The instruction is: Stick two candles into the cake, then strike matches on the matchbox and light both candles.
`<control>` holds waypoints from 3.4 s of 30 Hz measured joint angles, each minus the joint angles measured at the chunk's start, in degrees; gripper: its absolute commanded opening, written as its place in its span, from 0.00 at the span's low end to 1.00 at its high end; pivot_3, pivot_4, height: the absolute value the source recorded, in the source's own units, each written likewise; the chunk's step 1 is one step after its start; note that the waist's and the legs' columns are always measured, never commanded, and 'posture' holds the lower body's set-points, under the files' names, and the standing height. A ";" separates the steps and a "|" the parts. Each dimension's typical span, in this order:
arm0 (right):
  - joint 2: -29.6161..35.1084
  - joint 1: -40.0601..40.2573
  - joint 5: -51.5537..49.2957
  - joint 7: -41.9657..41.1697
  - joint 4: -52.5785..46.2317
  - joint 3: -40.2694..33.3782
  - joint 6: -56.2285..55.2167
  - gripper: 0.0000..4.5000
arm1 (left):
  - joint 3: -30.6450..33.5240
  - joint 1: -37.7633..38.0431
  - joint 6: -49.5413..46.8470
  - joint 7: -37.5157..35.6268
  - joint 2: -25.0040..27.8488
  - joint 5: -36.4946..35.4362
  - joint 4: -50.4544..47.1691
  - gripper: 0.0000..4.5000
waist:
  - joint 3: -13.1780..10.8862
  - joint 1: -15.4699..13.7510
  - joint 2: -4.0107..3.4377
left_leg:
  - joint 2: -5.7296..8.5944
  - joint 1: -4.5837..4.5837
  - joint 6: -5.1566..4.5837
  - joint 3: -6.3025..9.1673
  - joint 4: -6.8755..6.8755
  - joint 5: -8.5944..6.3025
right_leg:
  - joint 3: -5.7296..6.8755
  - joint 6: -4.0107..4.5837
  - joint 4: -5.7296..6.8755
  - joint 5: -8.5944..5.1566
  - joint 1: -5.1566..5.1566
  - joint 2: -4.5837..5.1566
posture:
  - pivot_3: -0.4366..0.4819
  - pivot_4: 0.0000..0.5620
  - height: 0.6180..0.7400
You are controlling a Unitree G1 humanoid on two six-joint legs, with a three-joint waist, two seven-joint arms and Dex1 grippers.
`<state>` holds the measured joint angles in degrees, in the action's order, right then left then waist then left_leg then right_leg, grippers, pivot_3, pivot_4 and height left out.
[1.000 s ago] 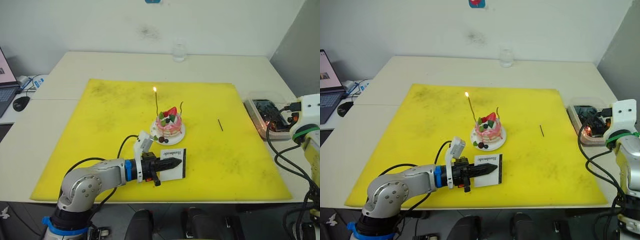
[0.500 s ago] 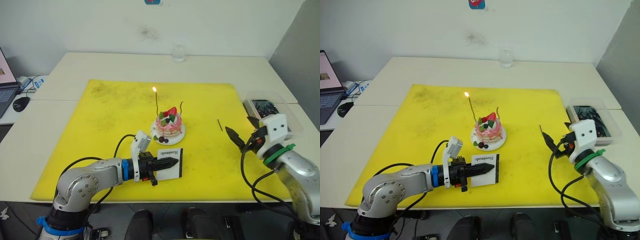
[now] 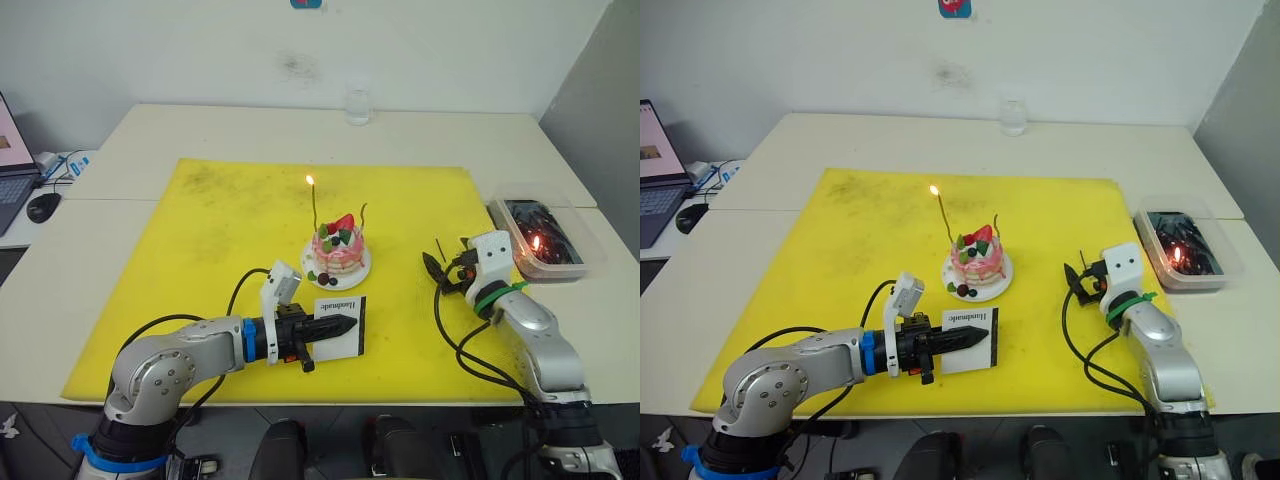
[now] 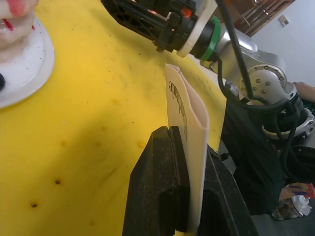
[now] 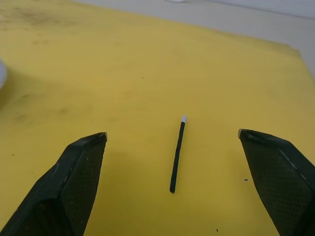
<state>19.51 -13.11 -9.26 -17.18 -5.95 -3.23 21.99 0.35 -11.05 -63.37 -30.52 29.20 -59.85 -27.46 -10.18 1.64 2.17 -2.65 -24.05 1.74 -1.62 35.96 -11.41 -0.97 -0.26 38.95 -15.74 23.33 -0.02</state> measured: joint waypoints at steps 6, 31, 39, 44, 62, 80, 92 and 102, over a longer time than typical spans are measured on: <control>-1.27 -1.82 2.84 2.70 3.63 0.08 -0.08 0.91 | 0.00 0.18 -0.07 0.89 0.04 -0.54 -0.34 0.00 | 0.00 0.01 0.00 | -0.02 0.02 0.00 0.01 0.00 0.00 | 0.00 0.00 0.03 0.00 0.00 0.01 | 0.48 0.27 1.00; -1.68 -2.62 -1.67 2.15 -11.29 -1.15 19.35 0.01 | -0.01 0.62 -0.08 1.17 0.06 -0.67 -1.05 0.00 | 0.00 0.00 -0.01 | -0.02 0.06 0.00 0.03 -0.01 0.00 | 0.02 0.00 0.02 0.00 -0.06 0.02 | 0.48 0.27 1.00; 0.81 4.39 -7.15 1.12 -29.77 -1.93 32.02 0.01 | -0.03 0.31 -0.05 1.00 0.52 -0.65 -0.98 0.00 | 0.01 -0.01 -0.01 | -0.05 0.07 0.01 0.05 -0.01 0.00 | 0.04 0.01 0.01 -0.01 -0.06 0.11 | 0.48 0.27 1.00; 0.83 15.85 -7.68 1.33 -37.32 -0.73 33.16 0.01 | -0.03 -0.15 -0.07 0.78 0.85 -0.65 -0.91 0.00 | 0.01 -0.10 0.00 | -0.04 0.07 0.01 0.01 -0.03 -0.01 | 0.02 0.03 -0.01 -0.03 -0.05 0.16 | 0.48 0.27 1.00; -2.34 23.92 -3.09 3.52 -32.45 5.22 18.37 0.09 | -0.03 -0.85 -0.33 -0.26 1.58 -0.67 -0.89 0.00 | 0.01 0.01 0.00 | -0.05 0.11 0.02 0.04 -0.04 -0.01 | 0.04 0.09 -0.02 -0.05 -0.06 0.17 | 0.48 0.27 1.00; -0.71 23.03 1.39 0.90 -25.01 6.87 5.41 0.45 | -0.04 -0.82 -0.33 -0.43 1.58 -0.62 -0.78 0.00 | 0.01 -0.01 0.00 | -0.04 0.11 0.02 0.03 -0.04 -0.01 | 0.03 0.09 -0.02 -0.06 -0.06 0.17 | 0.48 0.27 1.00; -1.70 22.14 1.80 0.96 -23.50 6.95 4.33 0.45 | -0.04 -0.83 -0.33 -0.39 1.58 -0.63 -0.78 0.00 | 0.01 -0.01 0.00 | -0.04 0.11 0.02 0.03 -0.04 -0.01 | 0.03 0.09 -0.01 -0.05 -0.06 0.17 | 0.48 0.27 1.00; -2.64 21.77 3.04 1.12 -23.49 7.62 4.90 0.33 | -0.04 -0.83 -0.33 -0.40 1.58 -0.63 -0.78 0.00 | 0.01 0.00 0.00 | -0.05 0.13 0.02 0.04 -0.04 -0.01 | 0.04 0.08 0.00 -0.05 -0.06 0.17 | 0.48 0.27 1.00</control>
<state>16.87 8.67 -6.22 -16.06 -29.44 4.39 26.89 0.31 -11.87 -63.70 -30.92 30.79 -60.48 -28.24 -10.17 1.64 2.17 -2.70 -23.93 1.75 -1.59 35.92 -11.42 -0.93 -0.17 38.95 -15.79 23.27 0.15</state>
